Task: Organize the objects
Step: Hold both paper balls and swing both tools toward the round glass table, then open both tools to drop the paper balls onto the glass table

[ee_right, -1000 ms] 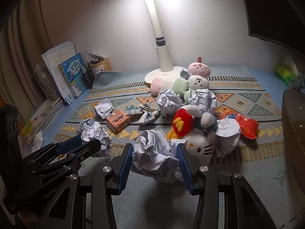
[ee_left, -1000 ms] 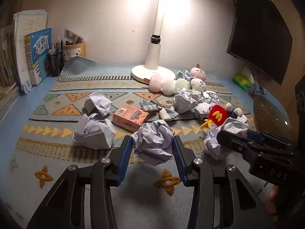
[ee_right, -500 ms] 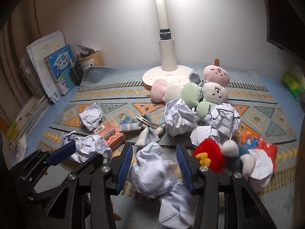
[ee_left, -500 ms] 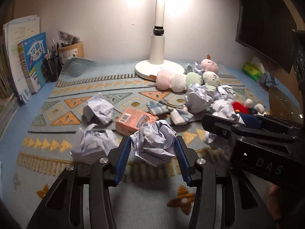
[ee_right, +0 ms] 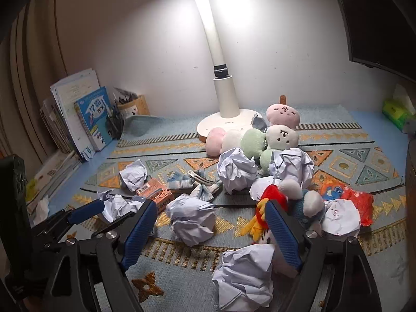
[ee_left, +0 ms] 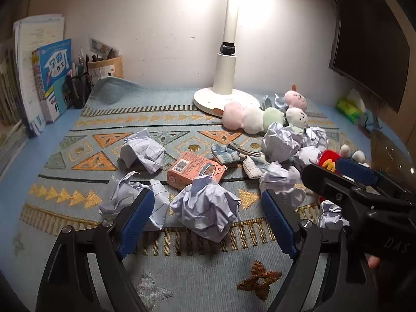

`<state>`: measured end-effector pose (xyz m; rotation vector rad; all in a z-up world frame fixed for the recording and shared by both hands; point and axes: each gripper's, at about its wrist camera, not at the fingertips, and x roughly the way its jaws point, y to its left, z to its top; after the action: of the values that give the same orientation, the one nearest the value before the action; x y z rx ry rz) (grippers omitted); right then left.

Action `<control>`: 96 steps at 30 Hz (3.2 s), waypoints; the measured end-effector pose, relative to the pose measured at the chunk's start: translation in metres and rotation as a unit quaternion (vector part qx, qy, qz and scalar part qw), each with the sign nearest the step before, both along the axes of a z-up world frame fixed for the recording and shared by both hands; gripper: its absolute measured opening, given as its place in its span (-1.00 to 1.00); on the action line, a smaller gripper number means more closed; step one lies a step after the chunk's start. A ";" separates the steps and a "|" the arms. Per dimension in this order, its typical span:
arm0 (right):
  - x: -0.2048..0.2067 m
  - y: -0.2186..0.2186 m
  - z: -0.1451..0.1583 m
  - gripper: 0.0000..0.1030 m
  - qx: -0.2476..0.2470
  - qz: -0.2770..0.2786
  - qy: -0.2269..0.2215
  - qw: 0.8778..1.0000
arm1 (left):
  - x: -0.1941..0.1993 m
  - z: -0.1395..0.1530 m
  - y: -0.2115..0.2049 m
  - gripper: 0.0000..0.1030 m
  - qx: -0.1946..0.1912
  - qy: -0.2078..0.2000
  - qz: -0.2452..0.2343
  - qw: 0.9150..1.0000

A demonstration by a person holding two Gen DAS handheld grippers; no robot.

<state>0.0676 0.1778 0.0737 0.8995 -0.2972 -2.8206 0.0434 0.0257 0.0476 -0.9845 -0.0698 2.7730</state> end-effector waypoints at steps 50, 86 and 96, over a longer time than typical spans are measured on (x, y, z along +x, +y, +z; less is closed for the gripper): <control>-0.024 -0.028 -0.013 0.41 0.023 0.007 -0.051 0.998 | -0.001 -0.009 -0.012 0.62 -0.006 -0.034 0.007 0.999; -0.031 -0.012 -0.008 -0.02 -0.077 0.027 -0.055 0.995 | -0.007 -0.003 -0.003 -0.14 -0.010 -0.009 -0.043 0.999; 0.030 0.059 0.071 -0.02 -0.084 -0.059 -0.016 0.995 | 0.017 0.058 0.040 -0.14 0.007 0.036 -0.095 0.995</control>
<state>0.0976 0.2371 0.1445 0.9202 -0.6016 -2.8341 0.0608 0.0657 0.1058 -0.8393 0.0144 2.6268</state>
